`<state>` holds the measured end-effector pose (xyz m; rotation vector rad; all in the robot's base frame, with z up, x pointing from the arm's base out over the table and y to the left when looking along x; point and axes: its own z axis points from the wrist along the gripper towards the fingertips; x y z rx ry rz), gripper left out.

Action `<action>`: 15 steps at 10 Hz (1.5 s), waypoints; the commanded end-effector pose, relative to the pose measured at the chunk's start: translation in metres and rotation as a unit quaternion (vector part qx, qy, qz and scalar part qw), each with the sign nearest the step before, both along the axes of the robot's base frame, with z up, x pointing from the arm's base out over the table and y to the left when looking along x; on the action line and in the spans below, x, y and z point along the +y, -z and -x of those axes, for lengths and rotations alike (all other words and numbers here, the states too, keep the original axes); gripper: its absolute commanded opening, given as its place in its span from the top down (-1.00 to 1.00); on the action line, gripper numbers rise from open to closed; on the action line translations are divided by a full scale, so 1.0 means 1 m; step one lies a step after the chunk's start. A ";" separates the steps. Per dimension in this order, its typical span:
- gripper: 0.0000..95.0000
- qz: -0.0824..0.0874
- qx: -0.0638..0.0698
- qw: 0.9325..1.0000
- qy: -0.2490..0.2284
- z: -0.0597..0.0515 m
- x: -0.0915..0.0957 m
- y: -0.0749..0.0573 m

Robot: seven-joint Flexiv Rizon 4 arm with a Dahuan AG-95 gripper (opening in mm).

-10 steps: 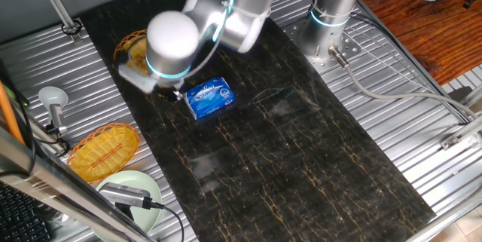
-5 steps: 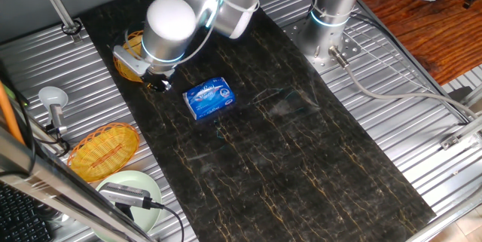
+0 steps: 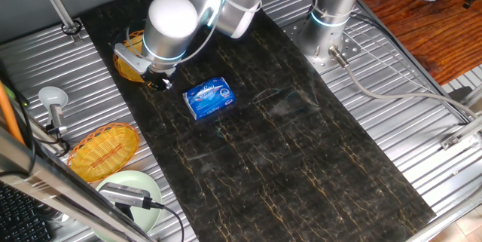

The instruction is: Use a clamp

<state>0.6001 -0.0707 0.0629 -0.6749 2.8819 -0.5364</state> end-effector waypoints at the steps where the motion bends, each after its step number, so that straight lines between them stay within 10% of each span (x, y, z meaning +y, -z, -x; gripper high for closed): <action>1: 1.00 -0.001 -0.001 1.000 0.001 0.000 0.000 0.001; 10: 1.00 -0.023 -0.008 1.000 0.007 0.003 -0.006 0.009; 12: 0.20 -0.027 -0.007 1.000 0.002 0.004 -0.007 0.008; 14: 0.20 -0.030 -0.006 1.000 -0.002 0.004 -0.008 0.008; 15: -0.20 -0.029 -0.004 1.000 -0.005 0.004 -0.009 0.007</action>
